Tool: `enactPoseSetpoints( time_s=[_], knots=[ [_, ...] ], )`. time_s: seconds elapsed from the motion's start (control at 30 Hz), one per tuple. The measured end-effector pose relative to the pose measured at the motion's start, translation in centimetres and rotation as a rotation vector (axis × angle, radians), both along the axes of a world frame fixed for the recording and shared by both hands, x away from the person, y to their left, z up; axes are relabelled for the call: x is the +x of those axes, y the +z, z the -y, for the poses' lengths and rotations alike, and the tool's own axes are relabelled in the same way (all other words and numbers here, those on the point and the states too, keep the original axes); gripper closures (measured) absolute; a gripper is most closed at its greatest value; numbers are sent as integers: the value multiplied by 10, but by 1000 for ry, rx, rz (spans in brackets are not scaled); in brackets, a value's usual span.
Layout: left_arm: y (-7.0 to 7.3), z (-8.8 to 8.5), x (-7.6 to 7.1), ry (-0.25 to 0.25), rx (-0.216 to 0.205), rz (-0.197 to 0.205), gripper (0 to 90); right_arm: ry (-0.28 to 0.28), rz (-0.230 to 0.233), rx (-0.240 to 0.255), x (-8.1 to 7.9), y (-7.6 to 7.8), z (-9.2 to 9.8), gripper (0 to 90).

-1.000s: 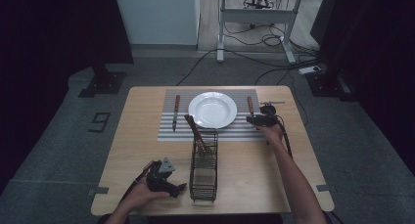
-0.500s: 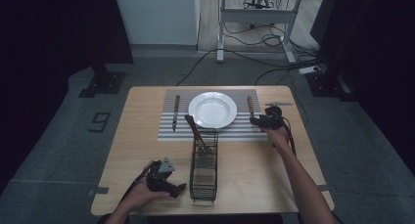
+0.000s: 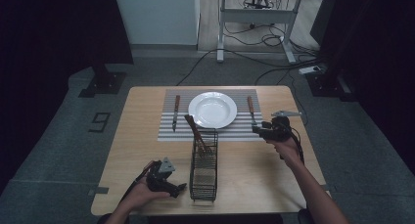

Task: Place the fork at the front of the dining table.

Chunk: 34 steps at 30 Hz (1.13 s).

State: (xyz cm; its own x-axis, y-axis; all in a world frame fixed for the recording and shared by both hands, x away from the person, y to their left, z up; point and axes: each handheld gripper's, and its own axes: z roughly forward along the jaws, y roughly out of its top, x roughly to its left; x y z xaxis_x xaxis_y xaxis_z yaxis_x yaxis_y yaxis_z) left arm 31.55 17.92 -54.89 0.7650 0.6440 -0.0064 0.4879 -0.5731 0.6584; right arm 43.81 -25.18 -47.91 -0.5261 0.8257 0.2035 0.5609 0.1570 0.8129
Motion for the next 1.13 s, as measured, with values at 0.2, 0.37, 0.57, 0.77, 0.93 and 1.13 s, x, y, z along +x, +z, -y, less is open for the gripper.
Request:
enactPoseSetpoints(
  time_s=[0.2, 0.37, 0.57, 0.77, 0.93, 1.13],
  knots=[
    [0, 0, 0, 0, 0, 0, 0, 68, 18, 2, -28, 1, -13, 413],
    [0, 0, 0, 0, 0, 0, 0, 124, 16, 2, -50, -3, -25, 411],
    [0, 0, 0, 0, 0, 0, 0, 174, 2, 25, -69, -13, -33, 410],
    [0, 0, 0, 0, 0, 0, 0, 224, -69, -6, -72, -31, -44, 409],
    [0, 0, 0, 0, 0, 0, 0, 219, -73, -24, -69, -34, -45, 407],
    [0, 0, 0, 0, 0, 0, 0, 207, -63, -34, -68, -34, -44, 396]
  ],
)
